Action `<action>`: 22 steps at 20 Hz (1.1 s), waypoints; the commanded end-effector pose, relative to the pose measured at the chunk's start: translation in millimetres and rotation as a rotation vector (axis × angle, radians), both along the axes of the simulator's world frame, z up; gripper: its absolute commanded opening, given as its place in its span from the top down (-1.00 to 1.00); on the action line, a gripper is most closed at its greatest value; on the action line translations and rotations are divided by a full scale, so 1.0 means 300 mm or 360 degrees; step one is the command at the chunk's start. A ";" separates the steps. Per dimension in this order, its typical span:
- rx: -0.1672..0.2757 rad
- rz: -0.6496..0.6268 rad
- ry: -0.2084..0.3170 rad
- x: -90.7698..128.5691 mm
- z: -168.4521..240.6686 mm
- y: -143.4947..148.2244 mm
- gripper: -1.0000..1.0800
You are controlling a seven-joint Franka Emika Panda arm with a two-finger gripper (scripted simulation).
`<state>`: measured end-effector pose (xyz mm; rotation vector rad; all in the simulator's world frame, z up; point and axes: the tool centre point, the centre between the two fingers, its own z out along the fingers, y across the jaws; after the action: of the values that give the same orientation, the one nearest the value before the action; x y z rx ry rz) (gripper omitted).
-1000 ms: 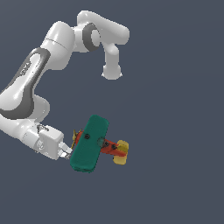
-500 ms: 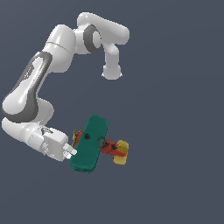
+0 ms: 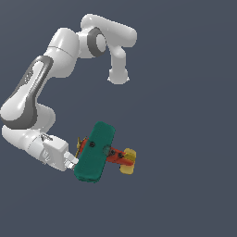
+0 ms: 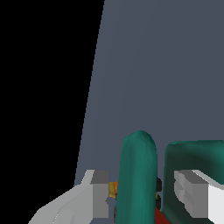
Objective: Pick up the object and move it to a goal position.
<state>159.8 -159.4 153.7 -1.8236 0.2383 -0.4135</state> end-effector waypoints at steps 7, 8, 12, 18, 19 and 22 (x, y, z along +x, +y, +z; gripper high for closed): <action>0.0027 -0.0009 -0.0032 0.006 -0.005 -0.004 -0.23; 0.0029 -0.0004 -0.0036 0.008 -0.007 0.006 -0.23; 0.0038 0.0006 -0.0051 0.014 -0.011 0.024 -0.23; 0.0063 -0.0022 -0.0074 0.015 -0.015 -0.006 -0.23; 0.0066 -0.0025 -0.0078 0.015 -0.016 -0.009 -0.23; 0.0072 -0.0026 -0.0084 0.016 -0.017 -0.008 -0.23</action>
<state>164.3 -162.3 148.6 -1.7681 0.2255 -0.4617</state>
